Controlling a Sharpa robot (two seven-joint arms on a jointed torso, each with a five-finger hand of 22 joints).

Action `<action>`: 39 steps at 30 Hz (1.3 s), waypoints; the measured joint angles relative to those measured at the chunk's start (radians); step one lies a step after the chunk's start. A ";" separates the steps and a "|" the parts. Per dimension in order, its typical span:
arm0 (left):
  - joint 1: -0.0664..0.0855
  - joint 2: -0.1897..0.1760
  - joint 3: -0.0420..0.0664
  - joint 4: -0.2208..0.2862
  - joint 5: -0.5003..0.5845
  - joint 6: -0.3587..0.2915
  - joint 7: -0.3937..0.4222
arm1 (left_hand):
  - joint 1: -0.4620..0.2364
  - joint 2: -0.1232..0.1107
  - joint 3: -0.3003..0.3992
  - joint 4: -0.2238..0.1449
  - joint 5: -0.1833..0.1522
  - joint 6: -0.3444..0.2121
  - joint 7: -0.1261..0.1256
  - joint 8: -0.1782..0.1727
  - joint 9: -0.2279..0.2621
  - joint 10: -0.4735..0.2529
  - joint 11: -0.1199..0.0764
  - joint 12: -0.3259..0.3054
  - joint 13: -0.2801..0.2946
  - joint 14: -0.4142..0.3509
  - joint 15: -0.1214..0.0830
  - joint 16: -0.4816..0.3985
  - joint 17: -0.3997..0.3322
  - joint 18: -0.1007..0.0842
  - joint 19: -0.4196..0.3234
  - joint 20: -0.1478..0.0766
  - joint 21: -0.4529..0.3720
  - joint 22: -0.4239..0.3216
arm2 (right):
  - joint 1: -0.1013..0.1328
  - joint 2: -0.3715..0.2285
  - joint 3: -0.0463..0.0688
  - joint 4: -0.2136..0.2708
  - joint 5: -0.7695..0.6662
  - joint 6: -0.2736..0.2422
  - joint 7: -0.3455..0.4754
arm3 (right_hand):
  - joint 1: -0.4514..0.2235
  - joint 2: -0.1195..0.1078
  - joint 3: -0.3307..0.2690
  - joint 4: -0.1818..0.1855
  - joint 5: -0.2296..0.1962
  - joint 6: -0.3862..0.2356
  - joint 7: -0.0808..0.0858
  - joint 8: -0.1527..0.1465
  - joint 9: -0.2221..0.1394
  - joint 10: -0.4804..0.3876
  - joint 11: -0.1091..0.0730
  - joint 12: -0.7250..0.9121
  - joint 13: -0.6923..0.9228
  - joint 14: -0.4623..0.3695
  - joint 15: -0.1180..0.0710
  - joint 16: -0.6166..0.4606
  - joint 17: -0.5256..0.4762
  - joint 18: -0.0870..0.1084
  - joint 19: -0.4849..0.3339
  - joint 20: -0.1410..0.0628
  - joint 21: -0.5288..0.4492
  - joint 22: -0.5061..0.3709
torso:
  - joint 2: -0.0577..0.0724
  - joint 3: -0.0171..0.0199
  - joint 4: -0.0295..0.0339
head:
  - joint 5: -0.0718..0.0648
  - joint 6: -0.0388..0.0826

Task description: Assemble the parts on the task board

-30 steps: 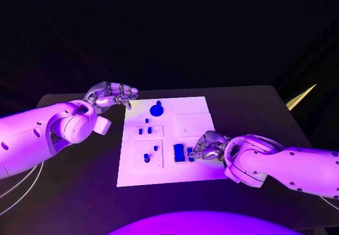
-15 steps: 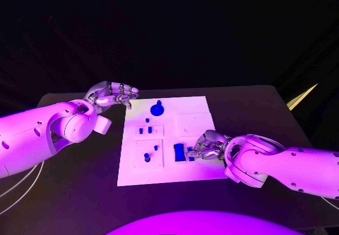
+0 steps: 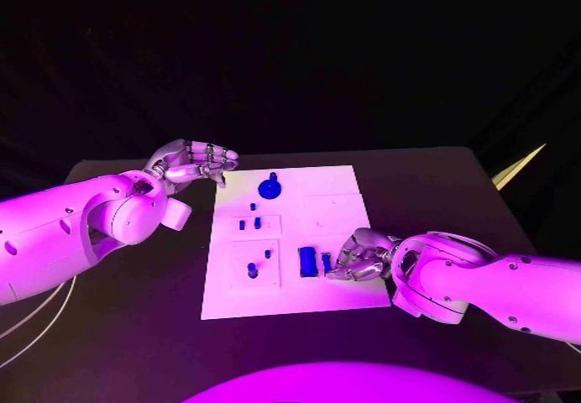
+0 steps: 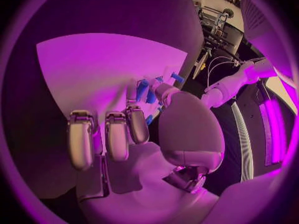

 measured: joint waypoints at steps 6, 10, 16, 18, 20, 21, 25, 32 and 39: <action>0.000 0.000 0.000 0.000 0.000 0.000 0.000 | 0.000 0.000 0.000 0.000 0.000 0.000 0.000 0.000 0.000 0.000 0.000 0.000 0.000 0.000 0.000 0.000 0.000 0.000 0.000 0.000 0.000 0.000 | 0.000 -0.001 0.000 -0.004 -0.001 -0.003 -0.003 | 0.000 0.000 0.000 0.000 0.000 0.000 0.000 0.000 0.000 0.000 0.000 0.000 0.000 0.000 0.000 0.000 0.000 0.000 0.000 0.000 0.000 0.000 | 0.000 0.0000 0.0000 | 0.000 0.001; 0.000 0.000 0.000 0.000 0.000 0.000 0.000 | 0.000 0.000 0.000 0.000 0.000 0.000 0.000 0.000 0.000 0.000 0.000 0.000 0.000 0.000 0.000 0.000 0.000 0.000 0.000 0.000 0.000 0.000 | 0.000 0.003 0.000 -0.012 -0.001 -0.006 -0.005 | -0.001 0.001 0.000 0.000 0.000 0.000 0.000 0.000 0.000 0.000 0.000 0.000 0.000 0.000 0.000 0.000 0.000 0.000 0.000 0.000 0.000 0.000 | 0.000 -0.0001 0.0006 | -0.002 0.001; 0.000 0.000 0.000 0.000 0.000 0.000 0.000 | 0.000 0.000 0.000 0.000 0.000 0.000 0.000 0.000 0.000 0.000 0.000 0.000 0.000 0.000 0.000 0.000 0.000 0.000 0.000 0.000 0.000 0.000 | -0.002 0.018 0.000 -0.031 -0.001 -0.006 -0.009 | -0.001 0.001 0.000 0.001 0.000 0.002 -0.002 0.000 0.000 0.000 0.000 0.000 0.000 0.000 0.000 0.000 0.000 0.000 0.000 0.000 0.001 0.000 | 0.001 -0.0008 0.0012 | -0.002 0.000; 0.000 0.000 0.000 0.000 0.000 0.000 0.000 | 0.000 0.000 0.000 0.000 0.000 0.000 0.000 0.000 0.000 0.000 0.000 0.000 0.000 0.000 0.000 0.000 0.000 0.000 0.000 0.000 0.000 0.000 | -0.003 0.022 0.001 -0.037 -0.001 -0.004 -0.010 | -0.001 0.001 0.000 0.001 0.000 0.004 -0.004 0.000 0.006 0.000 0.000 0.000 0.000 0.000 0.000 0.000 0.000 0.000 0.000 0.000 0.001 0.000 | 0.001 -0.0007 0.0012 | -0.002 -0.001; 0.000 0.000 0.000 0.000 0.000 0.000 0.000 | 0.000 0.000 0.000 0.000 0.000 0.000 0.000 0.000 0.000 0.000 0.000 0.000 0.000 0.000 0.000 0.000 0.000 0.000 0.000 0.000 0.000 0.000 | -0.005 0.028 0.001 -0.046 -0.001 -0.001 -0.012 | 0.015 0.017 0.000 0.001 0.000 0.007 -0.007 0.012 0.023 0.000 0.000 0.000 0.000 0.000 0.000 0.000 0.000 0.000 0.000 0.000 0.001 0.000 | 0.001 -0.0010 0.0014 | -0.002 -0.002; 0.000 0.000 0.000 0.000 0.000 0.000 0.000 | 0.000 0.000 0.000 0.000 0.000 0.000 0.000 0.000 0.000 0.000 0.000 0.000 0.000 0.000 0.000 0.000 0.000 0.000 0.000 0.000 0.000 0.000 | -0.005 0.030 0.001 -0.050 -0.003 0.001 -0.014 | 0.022 0.023 0.000 0.001 0.000 0.010 -0.010 0.012 0.030 0.000 0.000 0.000 0.000 0.000 0.000 0.000 0.000 0.000 0.000 0.000 0.001 0.000 | 0.001 -0.0011 0.0016 | -0.002 -0.002; 0.000 -0.001 0.000 0.000 0.000 0.000 0.000 | 0.000 0.000 0.000 0.000 0.000 0.000 0.000 0.000 0.000 0.000 0.000 0.000 0.000 0.000 0.000 0.000 0.000 0.000 0.000 0.000 0.000 0.000 | -0.006 0.037 0.003 -0.057 -0.011 0.008 -0.017 | 0.022 0.023 0.000 0.000 0.000 0.012 -0.012 0.032 0.050 0.000 0.000 0.000 0.000 0.000 0.000 0.000 0.000 0.000 0.000 0.000 0.001 0.000 | 0.001 -0.0011 0.0018 | -0.002 -0.004; 0.000 -0.001 0.000 0.000 0.000 0.000 0.000 | 0.000 0.000 0.000 0.000 0.000 0.000 0.000 0.000 0.000 0.000 0.000 0.000 0.000 0.000 0.000 0.000 0.000 0.000 0.000 0.000 0.000 0.000 | -0.010 0.035 0.003 -0.055 -0.023 0.003 -0.016 | 0.022 0.023 -0.005 -0.005 0.000 0.013 -0.013 0.035 0.050 0.000 0.000 0.000 0.000 0.000 0.000 0.000 0.000 0.000 0.000 0.000 0.001 0.000 | -0.001 -0.0012 0.0004 | -0.001 -0.002; 0.000 0.001 -0.001 -0.001 0.001 -0.002 0.003 | 0.000 0.000 0.000 0.000 0.000 0.000 0.000 0.000 0.000 0.000 0.000 0.000 0.000 0.000 0.000 0.000 0.000 0.000 0.000 0.000 0.000 0.000 | -0.005 0.002 0.001 -0.033 0.010 -0.044 0.044 | 0.022 0.023 -0.010 -0.001 0.000 -0.002 0.001 0.020 0.006 0.000 0.000 0.000 0.000 0.000 0.000 0.000 0.000 0.000 0.000 0.000 0.000 0.000 | -0.002 -0.0012 -0.0006 | -0.001 0.006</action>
